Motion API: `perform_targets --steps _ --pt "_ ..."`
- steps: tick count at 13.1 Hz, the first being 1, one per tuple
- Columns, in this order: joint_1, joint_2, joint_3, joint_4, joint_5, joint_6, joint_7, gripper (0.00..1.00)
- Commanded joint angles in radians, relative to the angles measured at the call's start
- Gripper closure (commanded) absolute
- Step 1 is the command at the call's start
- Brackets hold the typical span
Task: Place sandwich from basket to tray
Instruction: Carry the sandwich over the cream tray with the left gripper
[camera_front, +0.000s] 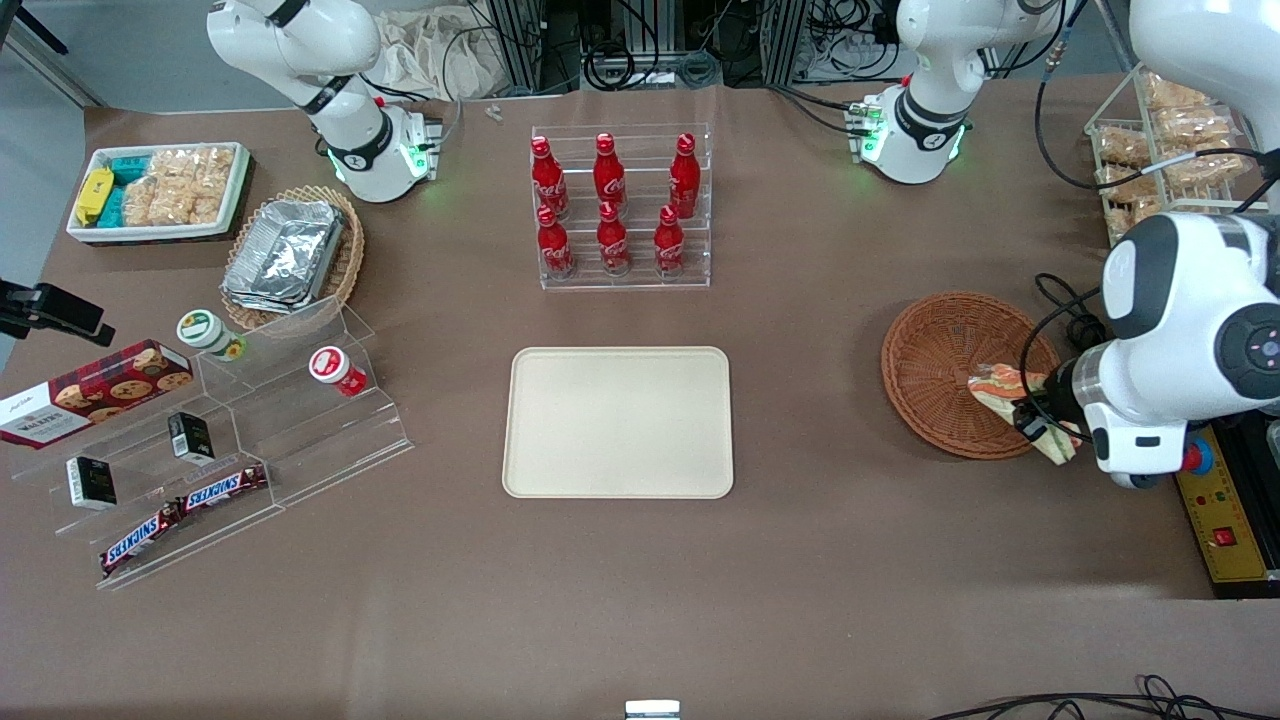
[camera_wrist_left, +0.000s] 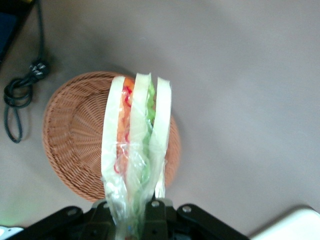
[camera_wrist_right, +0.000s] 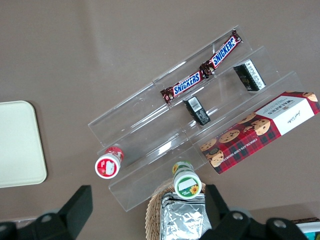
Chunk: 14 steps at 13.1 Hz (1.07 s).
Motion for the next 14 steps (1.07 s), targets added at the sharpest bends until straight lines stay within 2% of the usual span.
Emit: perform_targets --steps 1,3,4,7,10,12,14 --pt "-0.005 0.067 -0.117 0.169 -0.002 -0.091 0.087 1.00" --pt "-0.024 0.092 -0.236 0.161 0.005 -0.069 0.065 1.00" --pt "-0.082 0.133 -0.250 0.161 0.015 -0.031 0.013 1.00" --pt "-0.247 0.255 -0.249 0.149 0.070 0.200 -0.065 1.00" --pt "-0.379 0.409 -0.249 0.155 0.233 0.294 -0.070 1.00" --pt "-0.415 0.478 -0.248 0.153 0.291 0.308 -0.062 1.00" --pt "-0.415 0.504 -0.246 0.153 0.299 0.308 -0.062 1.00"
